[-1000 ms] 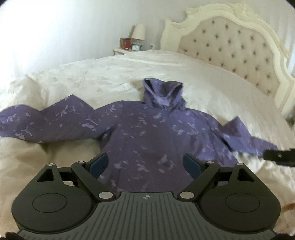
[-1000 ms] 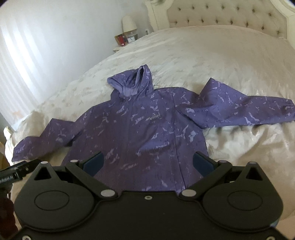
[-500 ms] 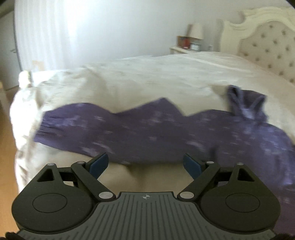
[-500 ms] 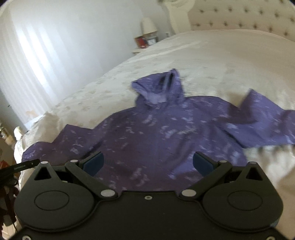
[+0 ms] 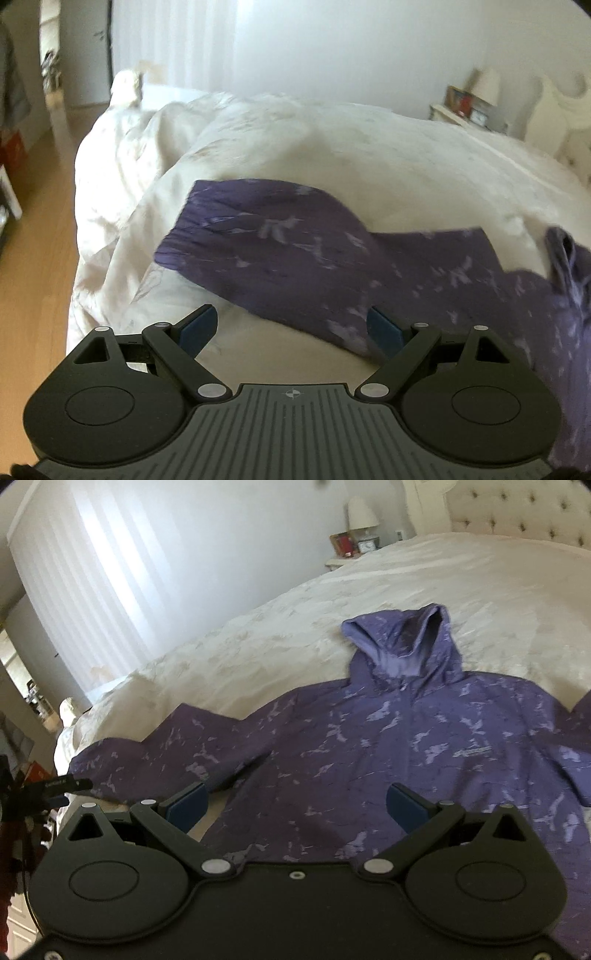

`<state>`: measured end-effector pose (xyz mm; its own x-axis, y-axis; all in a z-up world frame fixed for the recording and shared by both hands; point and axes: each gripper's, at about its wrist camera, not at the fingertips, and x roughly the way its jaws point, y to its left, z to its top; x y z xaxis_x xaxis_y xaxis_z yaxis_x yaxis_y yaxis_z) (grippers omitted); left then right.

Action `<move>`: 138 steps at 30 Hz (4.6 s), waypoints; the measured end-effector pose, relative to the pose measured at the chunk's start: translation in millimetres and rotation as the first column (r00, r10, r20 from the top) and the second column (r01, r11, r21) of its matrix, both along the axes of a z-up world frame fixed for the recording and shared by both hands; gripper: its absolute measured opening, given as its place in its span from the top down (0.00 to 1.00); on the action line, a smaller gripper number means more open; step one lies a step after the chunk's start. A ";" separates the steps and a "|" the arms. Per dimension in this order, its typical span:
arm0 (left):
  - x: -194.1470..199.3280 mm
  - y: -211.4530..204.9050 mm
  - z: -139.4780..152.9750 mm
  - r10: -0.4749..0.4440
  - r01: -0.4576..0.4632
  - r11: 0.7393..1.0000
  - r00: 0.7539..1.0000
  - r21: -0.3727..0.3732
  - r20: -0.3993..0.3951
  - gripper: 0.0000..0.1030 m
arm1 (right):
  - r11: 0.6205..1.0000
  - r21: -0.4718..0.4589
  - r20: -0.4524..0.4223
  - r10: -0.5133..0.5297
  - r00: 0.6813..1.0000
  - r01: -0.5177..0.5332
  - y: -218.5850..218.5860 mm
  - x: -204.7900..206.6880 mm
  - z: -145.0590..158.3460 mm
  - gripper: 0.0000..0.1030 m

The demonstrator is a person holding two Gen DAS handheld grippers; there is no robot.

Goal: Fold large clothes

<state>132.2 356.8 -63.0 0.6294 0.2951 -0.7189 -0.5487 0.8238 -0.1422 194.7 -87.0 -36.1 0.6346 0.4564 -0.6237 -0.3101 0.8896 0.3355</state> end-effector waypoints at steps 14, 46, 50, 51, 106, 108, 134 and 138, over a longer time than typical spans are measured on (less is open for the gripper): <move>10.8 49.4 -10.7 0.087 -0.074 0.989 0.991 -0.130 0.100 0.80 | 0.998 -0.031 -0.021 0.055 0.998 -0.056 31.4 23.3 -16.1 0.01; 62.6 -92.7 121.1 -0.393 0.370 0.917 0.781 0.146 0.486 0.93 | 0.974 0.015 -0.069 0.226 0.972 -0.225 142.3 147.3 -131.9 0.78; 82.9 -131.3 126.7 -0.468 0.461 0.874 0.717 0.152 0.516 0.93 | 0.982 0.039 -0.053 0.187 0.981 -0.185 110.9 140.2 -112.8 0.62; 88.5 -143.8 127.5 -0.490 0.486 0.860 0.697 0.156 0.523 0.93 | 0.984 0.042 -0.053 0.173 0.983 -0.171 100.2 140.1 -109.1 0.56; 139.7 -181.1 -98.4 -0.509 0.520 0.849 0.852 -0.092 0.119 0.56 | 0.895 0.010 -0.113 -0.442 0.890 0.445 -188.5 80.9 -80.6 0.39; 138.3 -179.7 -98.4 -0.505 0.518 0.849 0.853 -0.099 0.132 0.56 | 0.906 0.051 -0.139 -0.410 0.902 0.420 -185.7 84.4 -86.9 0.39; 138.2 -147.4 -89.8 -0.401 0.410 0.912 0.897 -0.012 0.185 0.45 | 0.956 -0.228 -0.073 -0.205 0.976 0.184 -121.3 122.2 -100.5 0.40; 150.4 -146.3 -98.4 -0.421 0.432 0.902 0.886 -0.015 0.194 0.46 | 0.935 -0.321 -0.002 -0.159 0.987 0.151 -101.0 119.9 -92.8 0.37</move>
